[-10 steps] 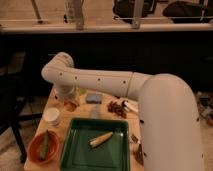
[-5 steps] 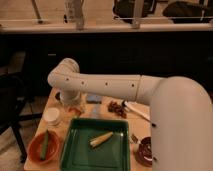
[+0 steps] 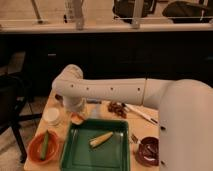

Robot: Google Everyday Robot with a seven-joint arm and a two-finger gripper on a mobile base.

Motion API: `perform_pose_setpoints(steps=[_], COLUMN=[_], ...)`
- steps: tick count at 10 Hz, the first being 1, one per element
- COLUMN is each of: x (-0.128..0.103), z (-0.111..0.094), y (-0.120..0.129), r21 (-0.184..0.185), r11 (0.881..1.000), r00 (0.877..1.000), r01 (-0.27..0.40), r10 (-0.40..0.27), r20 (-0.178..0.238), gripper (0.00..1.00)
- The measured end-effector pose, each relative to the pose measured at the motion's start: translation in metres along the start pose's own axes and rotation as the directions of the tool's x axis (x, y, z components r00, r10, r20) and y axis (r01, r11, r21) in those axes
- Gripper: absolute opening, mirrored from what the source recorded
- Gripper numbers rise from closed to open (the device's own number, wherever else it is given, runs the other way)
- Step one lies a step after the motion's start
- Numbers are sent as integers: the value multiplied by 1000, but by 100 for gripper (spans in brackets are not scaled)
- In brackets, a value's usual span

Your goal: Place apple in tray

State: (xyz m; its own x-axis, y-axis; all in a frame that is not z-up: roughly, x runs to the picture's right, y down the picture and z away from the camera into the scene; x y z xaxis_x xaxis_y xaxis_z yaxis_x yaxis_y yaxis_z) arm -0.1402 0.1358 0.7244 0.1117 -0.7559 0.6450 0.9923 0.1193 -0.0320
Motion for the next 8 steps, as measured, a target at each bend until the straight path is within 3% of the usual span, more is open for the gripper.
perform_pose_setpoints(steps=[8], x=[-17], z=[34], y=[36], r21=[21], r11=[996], r00=[995], r01=[-88], r10=[87], r20=[51], gripper=[0])
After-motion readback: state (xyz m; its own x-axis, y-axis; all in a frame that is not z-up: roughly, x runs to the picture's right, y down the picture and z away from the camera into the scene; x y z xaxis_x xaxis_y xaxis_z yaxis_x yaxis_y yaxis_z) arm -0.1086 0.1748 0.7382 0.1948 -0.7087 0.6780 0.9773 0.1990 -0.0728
